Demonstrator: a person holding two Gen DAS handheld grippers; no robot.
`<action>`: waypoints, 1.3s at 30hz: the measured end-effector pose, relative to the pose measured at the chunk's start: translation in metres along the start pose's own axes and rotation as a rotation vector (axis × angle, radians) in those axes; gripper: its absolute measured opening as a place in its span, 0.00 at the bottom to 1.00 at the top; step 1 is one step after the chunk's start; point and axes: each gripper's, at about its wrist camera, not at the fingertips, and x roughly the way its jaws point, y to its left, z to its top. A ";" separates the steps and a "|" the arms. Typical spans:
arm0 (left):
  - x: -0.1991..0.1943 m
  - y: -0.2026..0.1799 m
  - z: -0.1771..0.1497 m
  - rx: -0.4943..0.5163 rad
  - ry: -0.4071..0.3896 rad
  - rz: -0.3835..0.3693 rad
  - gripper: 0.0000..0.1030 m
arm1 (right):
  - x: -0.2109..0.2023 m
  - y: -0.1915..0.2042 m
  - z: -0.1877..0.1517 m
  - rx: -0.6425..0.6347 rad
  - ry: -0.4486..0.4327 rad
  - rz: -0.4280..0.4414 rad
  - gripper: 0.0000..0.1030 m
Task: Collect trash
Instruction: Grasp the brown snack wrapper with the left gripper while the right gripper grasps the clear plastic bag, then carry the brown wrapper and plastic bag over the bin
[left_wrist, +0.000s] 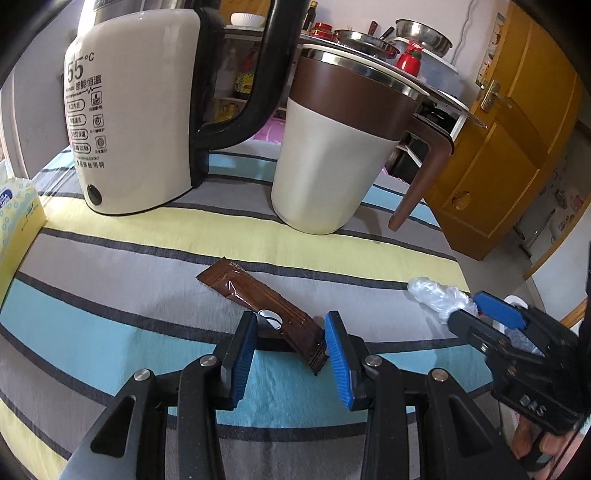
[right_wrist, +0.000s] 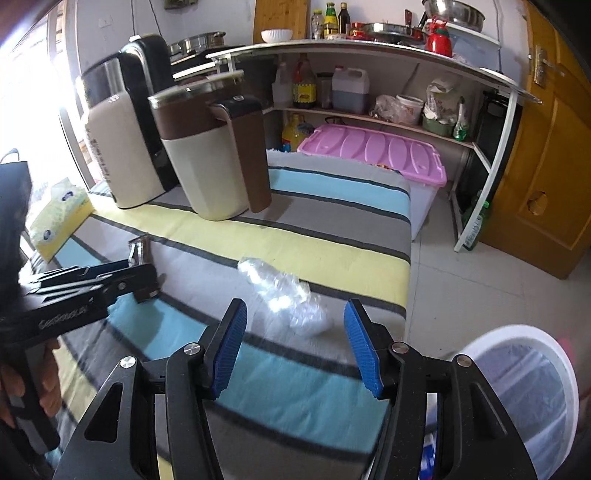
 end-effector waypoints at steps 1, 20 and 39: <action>0.000 0.000 0.000 0.008 -0.002 0.006 0.37 | 0.004 0.000 0.001 0.000 0.013 0.002 0.54; -0.039 -0.014 -0.025 0.105 -0.031 -0.048 0.14 | -0.033 0.014 -0.020 0.063 -0.037 0.055 0.30; -0.105 -0.069 -0.078 0.222 -0.066 -0.194 0.14 | -0.123 0.002 -0.083 0.200 -0.128 0.004 0.30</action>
